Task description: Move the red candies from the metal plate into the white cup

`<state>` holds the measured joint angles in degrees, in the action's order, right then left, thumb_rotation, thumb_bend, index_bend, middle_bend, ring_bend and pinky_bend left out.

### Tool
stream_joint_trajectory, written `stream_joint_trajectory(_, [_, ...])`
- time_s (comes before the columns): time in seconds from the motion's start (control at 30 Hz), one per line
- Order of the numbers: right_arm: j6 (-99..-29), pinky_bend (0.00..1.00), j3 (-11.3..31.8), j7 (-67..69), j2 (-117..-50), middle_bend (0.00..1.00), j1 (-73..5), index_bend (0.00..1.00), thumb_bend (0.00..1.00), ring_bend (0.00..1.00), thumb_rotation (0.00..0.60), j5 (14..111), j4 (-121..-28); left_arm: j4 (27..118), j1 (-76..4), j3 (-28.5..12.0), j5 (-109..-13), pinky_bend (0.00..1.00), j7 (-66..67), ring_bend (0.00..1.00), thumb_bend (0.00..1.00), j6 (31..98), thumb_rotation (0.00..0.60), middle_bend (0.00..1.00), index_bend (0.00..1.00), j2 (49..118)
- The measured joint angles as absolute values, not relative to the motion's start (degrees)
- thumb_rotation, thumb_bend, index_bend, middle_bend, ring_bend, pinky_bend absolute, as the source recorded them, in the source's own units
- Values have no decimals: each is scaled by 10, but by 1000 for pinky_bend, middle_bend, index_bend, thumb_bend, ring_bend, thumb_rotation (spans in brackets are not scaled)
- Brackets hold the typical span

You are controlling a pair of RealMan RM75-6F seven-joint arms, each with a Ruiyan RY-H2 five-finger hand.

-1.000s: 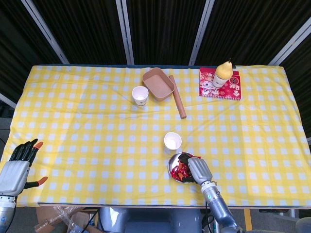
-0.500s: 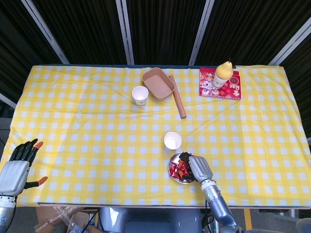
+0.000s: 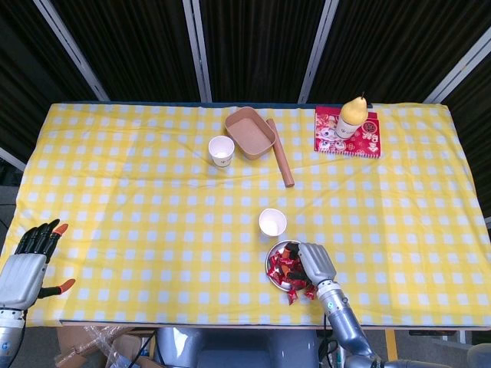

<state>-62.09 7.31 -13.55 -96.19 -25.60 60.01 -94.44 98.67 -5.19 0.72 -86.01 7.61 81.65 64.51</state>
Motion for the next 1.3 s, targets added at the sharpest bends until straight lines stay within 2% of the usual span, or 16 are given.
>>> stream_joint_trajectory(0.37, [-627,900,82,-130,-961,682,-258,692,474,825,600,607,-949,987,-52,7,-860,0,77,0,0,816,600,0,0,645])
stream_joint_trajectory(0.77, [-646,900,101,-153,-932,682,-264,693,480,825,600,613,-1002,988,-53,7,-858,0,76,0,0,813,600,0,0,644])
stream_joint_trajectory(1.0, [-659,900,125,-193,-910,682,-279,692,481,825,600,601,-1053,990,-54,7,-857,0,75,0,0,812,600,0,0,643])
stream_joint_trajectory(1.3, [-655,900,167,-235,-921,682,-325,693,481,825,600,549,-1057,992,-55,5,-852,0,70,0,0,808,600,0,0,640])
